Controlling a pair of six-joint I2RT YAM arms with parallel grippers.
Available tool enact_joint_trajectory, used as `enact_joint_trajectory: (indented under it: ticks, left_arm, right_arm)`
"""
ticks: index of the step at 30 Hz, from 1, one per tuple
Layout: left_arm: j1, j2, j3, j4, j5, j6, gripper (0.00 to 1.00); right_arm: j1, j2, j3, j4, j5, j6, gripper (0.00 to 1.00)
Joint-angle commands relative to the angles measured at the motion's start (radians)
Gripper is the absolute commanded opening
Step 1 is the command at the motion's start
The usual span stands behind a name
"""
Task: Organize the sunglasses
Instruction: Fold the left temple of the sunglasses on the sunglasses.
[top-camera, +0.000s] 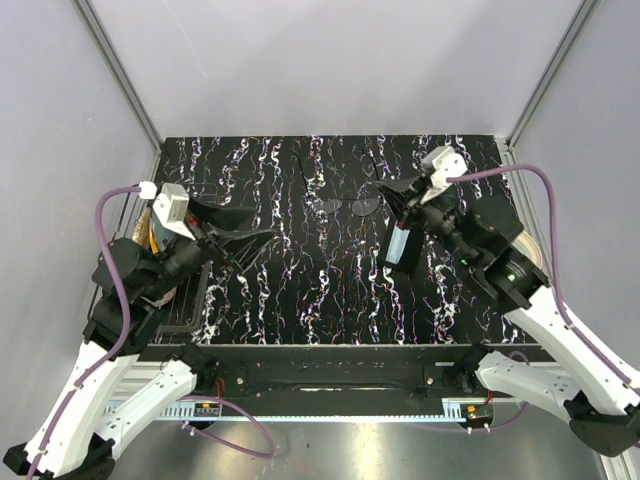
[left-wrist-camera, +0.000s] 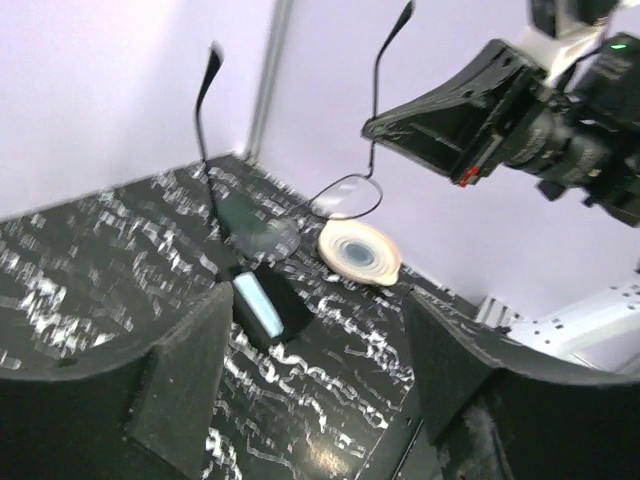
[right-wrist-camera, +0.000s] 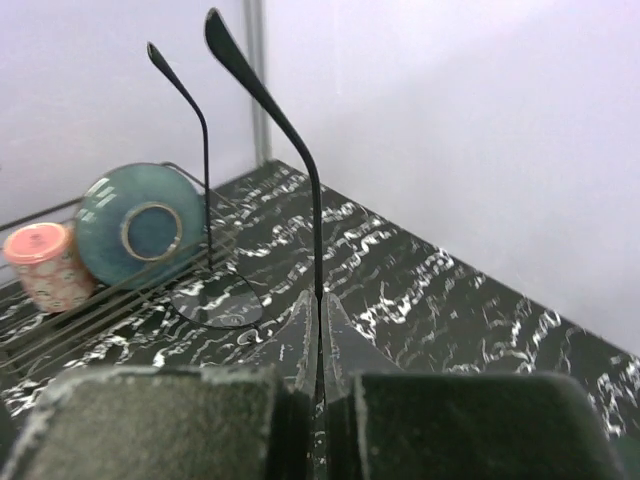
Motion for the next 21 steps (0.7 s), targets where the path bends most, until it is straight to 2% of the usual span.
enact_joint_trajectory:
  ticks: [1,3,6,9,11,12,15,17,18,19,21]
  left_arm:
    - [0.002,-0.033,-0.019,0.223,0.247,-0.006,0.69]
    - [0.002,-0.038,-0.032,0.301,0.349,-0.005,0.65]
    - [0.002,-0.032,-0.05,0.41,0.501,-0.006,0.65]
    - [0.002,-0.004,-0.042,0.481,0.592,-0.02,0.61]
    - [0.002,0.014,-0.021,0.479,0.633,-0.017,0.54]
    - [0.002,0.031,-0.015,0.481,0.682,-0.015,0.47]
    - [0.002,0.056,-0.007,0.511,0.799,-0.035,0.39]
    - [0.001,0.064,-0.033,0.648,0.862,-0.093,0.39]
    - [0.001,0.073,-0.048,0.721,0.912,-0.188,0.38]
    - [0.001,0.076,-0.065,0.857,0.926,-0.233,0.36]
    - [-0.001,0.085,-0.096,0.939,0.968,-0.308,0.36]
  right_arm:
    - [-0.001,-0.063,0.054,-0.056,-0.197,-0.044,0.0]
    - [-0.001,-0.075,0.077,-0.078,-0.279,-0.045,0.0]
    - [-0.001,-0.086,0.1,-0.109,-0.404,-0.036,0.0]
    - [-0.001,-0.078,0.123,-0.115,-0.521,-0.015,0.0]
    - [-0.001,-0.081,0.134,-0.116,-0.59,-0.002,0.0]
    - [-0.001,-0.083,0.136,-0.118,-0.607,-0.001,0.0]
    - [-0.001,-0.094,0.148,-0.125,-0.671,0.009,0.0]
    - [-0.001,-0.098,0.156,-0.124,-0.701,0.021,0.0]
    - [-0.001,-0.1,0.156,-0.122,-0.707,0.022,0.0]
    - [-0.001,-0.106,0.156,-0.112,-0.713,0.025,0.0]
    - [-0.001,-0.109,0.151,-0.101,-0.739,0.035,0.0]
